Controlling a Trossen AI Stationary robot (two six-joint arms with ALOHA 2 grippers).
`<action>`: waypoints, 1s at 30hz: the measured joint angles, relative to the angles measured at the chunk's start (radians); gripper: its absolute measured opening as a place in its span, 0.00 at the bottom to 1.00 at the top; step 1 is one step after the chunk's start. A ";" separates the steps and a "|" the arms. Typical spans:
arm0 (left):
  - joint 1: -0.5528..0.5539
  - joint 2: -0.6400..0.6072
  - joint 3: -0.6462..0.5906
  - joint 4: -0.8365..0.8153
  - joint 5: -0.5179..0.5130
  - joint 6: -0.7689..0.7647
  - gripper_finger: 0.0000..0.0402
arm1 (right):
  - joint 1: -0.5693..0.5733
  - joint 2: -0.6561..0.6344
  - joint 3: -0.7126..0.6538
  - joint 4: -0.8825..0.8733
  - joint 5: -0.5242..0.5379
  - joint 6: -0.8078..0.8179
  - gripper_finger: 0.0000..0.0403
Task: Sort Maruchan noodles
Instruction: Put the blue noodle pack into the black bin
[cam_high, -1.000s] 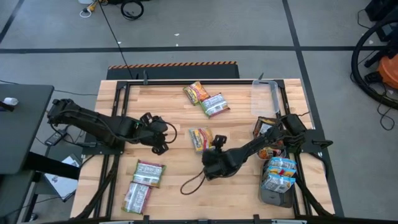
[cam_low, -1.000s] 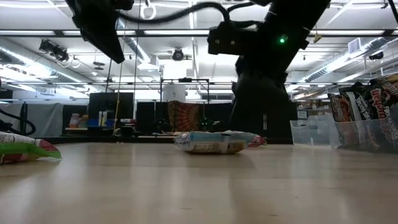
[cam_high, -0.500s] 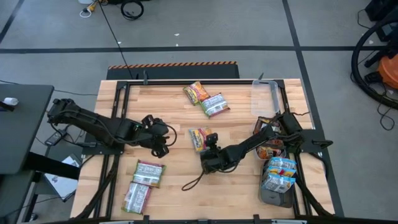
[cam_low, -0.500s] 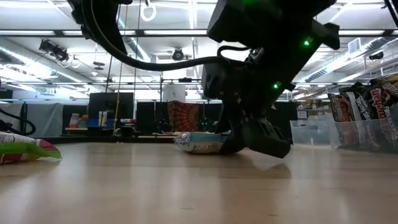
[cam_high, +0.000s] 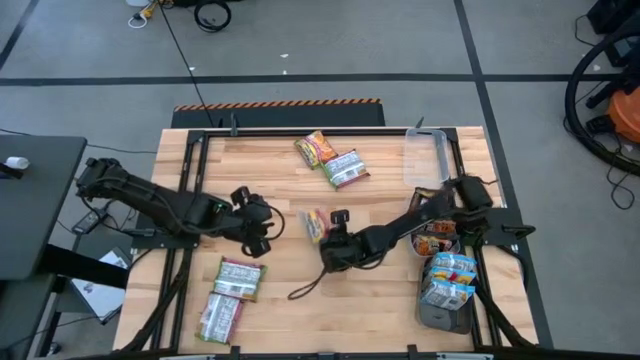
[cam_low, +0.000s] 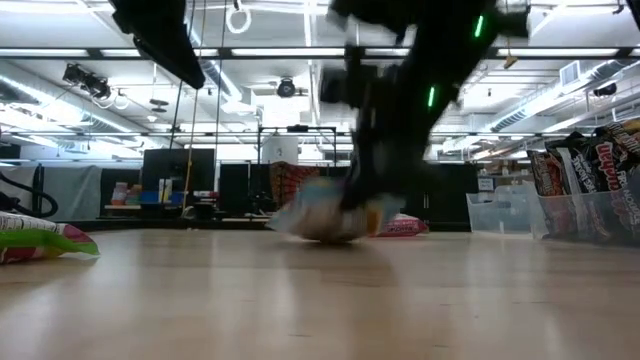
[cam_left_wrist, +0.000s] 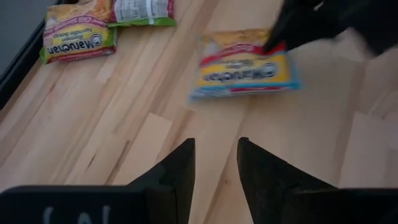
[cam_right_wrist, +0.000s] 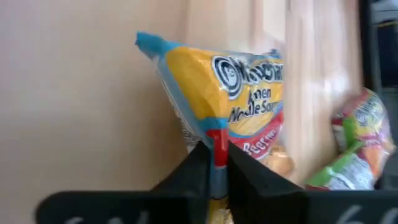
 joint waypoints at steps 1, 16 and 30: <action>-0.010 0.000 0.000 0.000 0.000 -0.001 0.31 | 0.009 -0.026 0.016 -0.030 -0.023 0.030 0.07; -0.154 0.000 0.000 0.093 0.001 -0.005 0.31 | 0.146 -0.479 0.098 -0.354 -0.708 0.560 0.02; -0.259 0.001 0.000 0.198 -0.030 -0.018 0.31 | 0.541 -0.667 0.016 -0.669 -0.897 1.361 0.02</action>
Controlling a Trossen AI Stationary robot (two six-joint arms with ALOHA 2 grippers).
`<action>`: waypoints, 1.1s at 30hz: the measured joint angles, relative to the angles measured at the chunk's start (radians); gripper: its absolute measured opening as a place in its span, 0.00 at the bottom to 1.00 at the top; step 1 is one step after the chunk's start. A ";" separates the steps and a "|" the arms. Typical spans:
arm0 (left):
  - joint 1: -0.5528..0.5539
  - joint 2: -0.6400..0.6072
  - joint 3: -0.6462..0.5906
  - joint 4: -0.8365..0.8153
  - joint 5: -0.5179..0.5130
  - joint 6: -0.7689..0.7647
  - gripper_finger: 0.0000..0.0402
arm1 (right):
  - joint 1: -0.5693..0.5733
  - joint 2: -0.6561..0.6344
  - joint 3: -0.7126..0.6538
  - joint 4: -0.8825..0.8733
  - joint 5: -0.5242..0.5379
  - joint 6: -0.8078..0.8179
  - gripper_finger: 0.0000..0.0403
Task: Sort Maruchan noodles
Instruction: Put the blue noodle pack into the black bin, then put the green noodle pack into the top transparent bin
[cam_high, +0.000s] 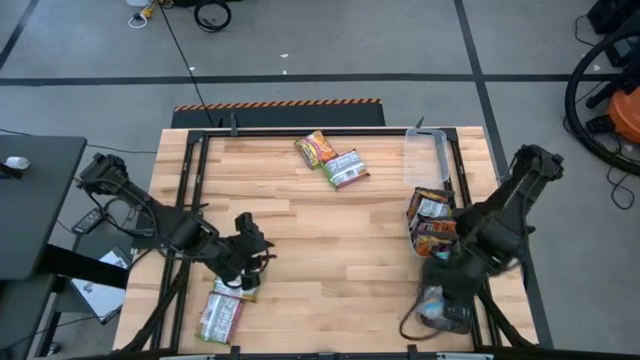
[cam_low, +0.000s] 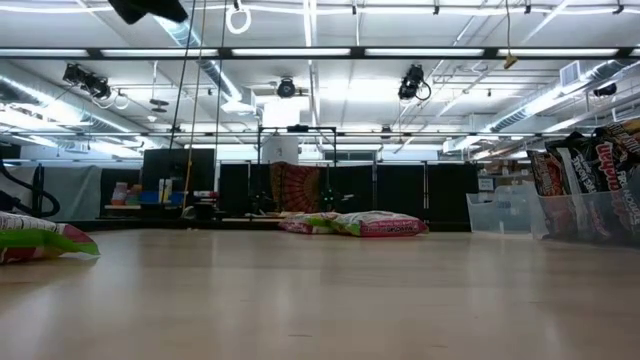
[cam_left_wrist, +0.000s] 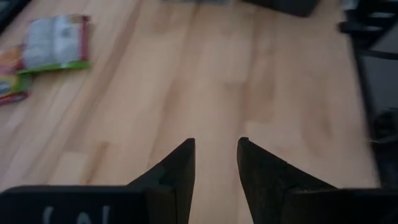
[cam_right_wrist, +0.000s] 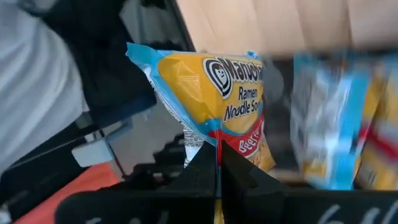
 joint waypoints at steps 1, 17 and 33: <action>-0.004 0.000 0.000 0.022 0.009 0.016 0.31 | 0.027 0.001 -0.011 -0.003 0.001 0.051 0.02; -0.009 0.000 0.001 0.298 0.015 0.340 0.31 | 0.096 0.013 -0.260 0.242 0.108 0.252 0.07; 0.119 0.000 0.001 0.188 -0.034 0.400 0.31 | -0.097 -0.021 -0.086 -0.102 0.089 -0.100 0.27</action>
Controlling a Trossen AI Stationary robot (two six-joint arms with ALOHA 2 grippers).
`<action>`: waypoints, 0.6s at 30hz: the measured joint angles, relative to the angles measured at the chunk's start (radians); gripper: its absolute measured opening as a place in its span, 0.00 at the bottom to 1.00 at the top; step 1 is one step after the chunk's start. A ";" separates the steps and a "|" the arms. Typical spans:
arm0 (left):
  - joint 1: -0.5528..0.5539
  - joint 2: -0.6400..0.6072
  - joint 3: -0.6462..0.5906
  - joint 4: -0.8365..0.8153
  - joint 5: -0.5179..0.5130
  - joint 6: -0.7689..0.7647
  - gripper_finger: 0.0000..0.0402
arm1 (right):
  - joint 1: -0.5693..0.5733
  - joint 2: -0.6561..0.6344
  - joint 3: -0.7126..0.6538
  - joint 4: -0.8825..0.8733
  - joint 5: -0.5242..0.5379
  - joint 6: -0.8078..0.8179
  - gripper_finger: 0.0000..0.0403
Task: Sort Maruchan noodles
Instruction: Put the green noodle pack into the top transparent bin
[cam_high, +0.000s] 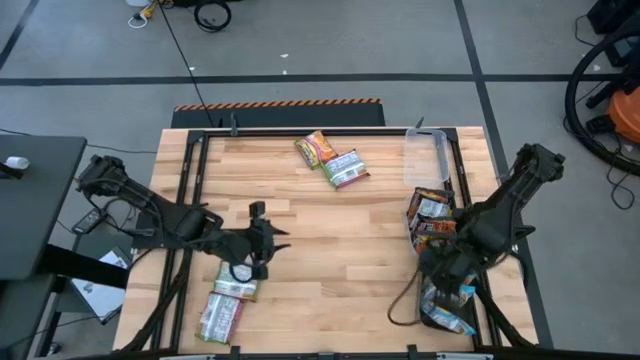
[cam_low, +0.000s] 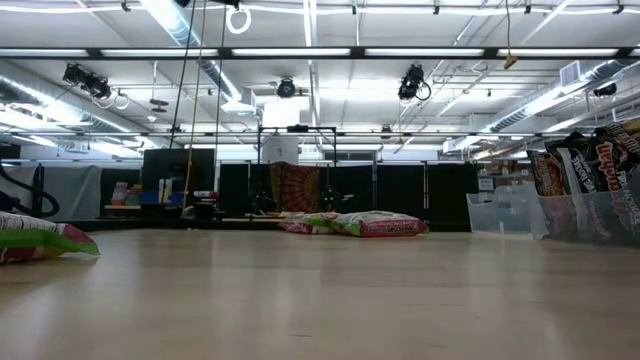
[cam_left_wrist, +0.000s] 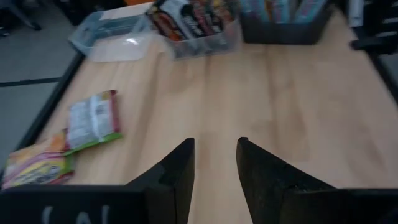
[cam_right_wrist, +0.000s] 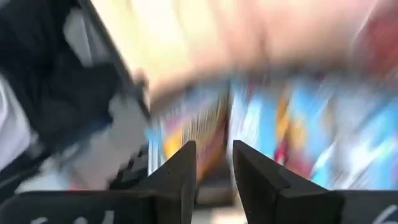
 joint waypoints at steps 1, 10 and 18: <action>0.016 0.000 0.000 0.001 -0.001 0.005 0.31 | -0.026 0.000 0.032 -0.017 0.085 -0.050 0.27; 0.112 0.000 0.000 -0.146 -0.004 -0.028 0.31 | -0.410 0.067 0.076 0.134 0.379 -0.648 0.27; 0.050 -0.036 -0.153 -0.245 -0.094 -0.250 0.31 | -0.610 0.355 0.076 0.617 0.516 -1.297 0.39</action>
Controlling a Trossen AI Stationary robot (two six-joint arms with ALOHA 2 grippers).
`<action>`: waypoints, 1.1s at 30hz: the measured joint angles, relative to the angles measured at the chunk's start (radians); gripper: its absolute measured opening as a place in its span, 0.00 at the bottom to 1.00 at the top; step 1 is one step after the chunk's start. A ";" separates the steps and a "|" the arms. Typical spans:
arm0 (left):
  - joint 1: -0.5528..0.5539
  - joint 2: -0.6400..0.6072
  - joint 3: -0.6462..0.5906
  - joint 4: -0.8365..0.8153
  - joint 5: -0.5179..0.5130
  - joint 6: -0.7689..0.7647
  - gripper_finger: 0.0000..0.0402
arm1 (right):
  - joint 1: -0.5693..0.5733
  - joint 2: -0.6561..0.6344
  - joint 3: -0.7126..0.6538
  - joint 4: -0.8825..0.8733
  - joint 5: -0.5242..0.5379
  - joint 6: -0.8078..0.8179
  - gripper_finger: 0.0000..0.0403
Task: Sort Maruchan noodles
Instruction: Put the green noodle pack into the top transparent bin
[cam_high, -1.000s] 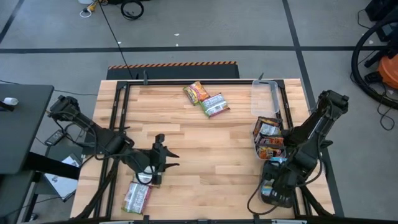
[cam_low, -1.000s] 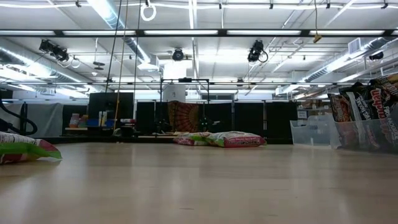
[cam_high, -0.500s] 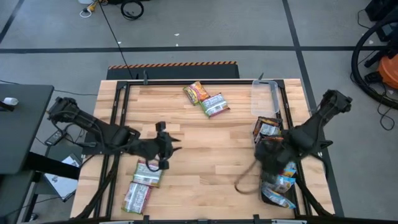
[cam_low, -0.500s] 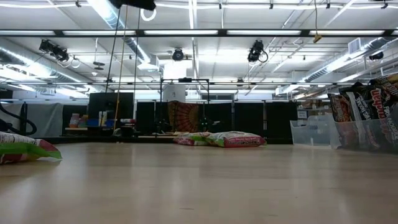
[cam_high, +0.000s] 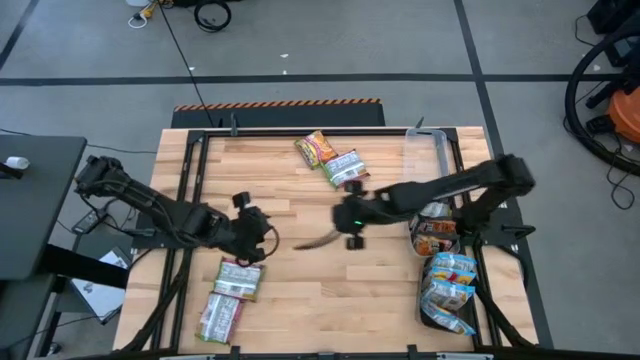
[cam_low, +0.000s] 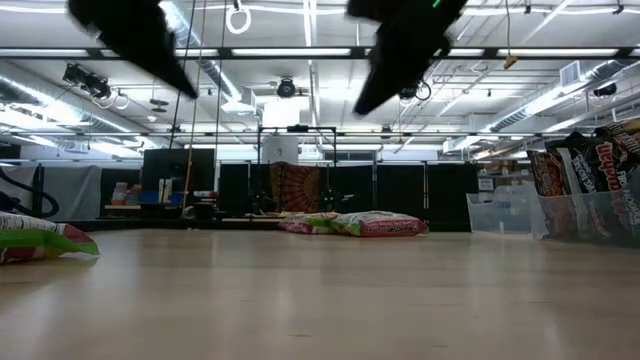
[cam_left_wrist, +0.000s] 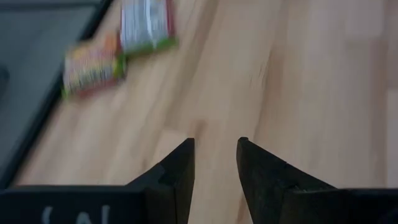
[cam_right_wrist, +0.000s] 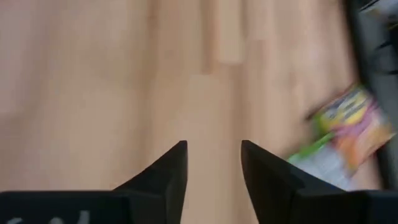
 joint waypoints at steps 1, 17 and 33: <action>-0.008 -0.014 -0.043 0.017 0.000 -0.047 0.31 | -0.023 0.037 0.000 0.050 0.014 -0.042 0.41; -0.038 -0.026 -0.369 0.392 0.038 -0.161 0.31 | -0.333 0.444 -0.001 0.327 0.340 -0.068 0.53; 0.003 -0.026 -0.387 0.448 -0.064 -0.065 0.31 | -0.319 0.432 -0.004 0.145 0.437 0.134 0.08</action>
